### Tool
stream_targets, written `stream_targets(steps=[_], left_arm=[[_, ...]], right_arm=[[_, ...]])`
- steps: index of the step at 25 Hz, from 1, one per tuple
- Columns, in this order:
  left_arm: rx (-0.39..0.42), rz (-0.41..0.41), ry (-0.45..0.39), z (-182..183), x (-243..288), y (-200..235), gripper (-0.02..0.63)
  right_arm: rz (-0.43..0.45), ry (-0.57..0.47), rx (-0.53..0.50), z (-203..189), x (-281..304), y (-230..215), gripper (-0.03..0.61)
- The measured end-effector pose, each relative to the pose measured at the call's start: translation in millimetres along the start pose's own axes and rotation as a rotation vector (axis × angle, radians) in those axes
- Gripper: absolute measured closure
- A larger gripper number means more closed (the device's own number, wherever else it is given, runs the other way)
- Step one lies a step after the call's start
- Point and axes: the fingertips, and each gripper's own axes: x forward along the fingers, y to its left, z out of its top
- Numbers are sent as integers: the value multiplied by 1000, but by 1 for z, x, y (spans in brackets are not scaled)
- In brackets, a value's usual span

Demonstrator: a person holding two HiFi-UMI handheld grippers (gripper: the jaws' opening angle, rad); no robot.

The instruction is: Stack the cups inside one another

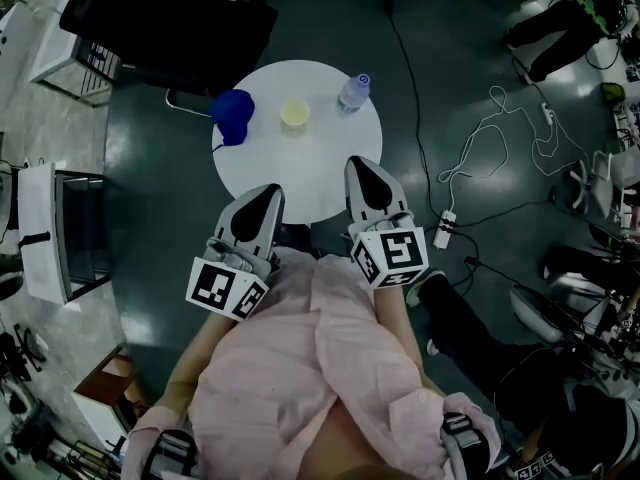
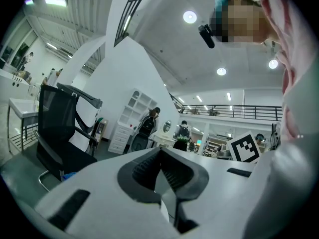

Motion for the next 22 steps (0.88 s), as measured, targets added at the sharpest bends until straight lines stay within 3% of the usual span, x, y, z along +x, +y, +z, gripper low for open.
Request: stream_targets(steps=[15,22], left_arm=[[8,9,-2,-2,-2,-5,595],[15,16,-8,-2,-2,-5,595]], right_arm=[[68,-23,23,-7,-28,16,549],[92,-79,11,-4,-45,17,548]])
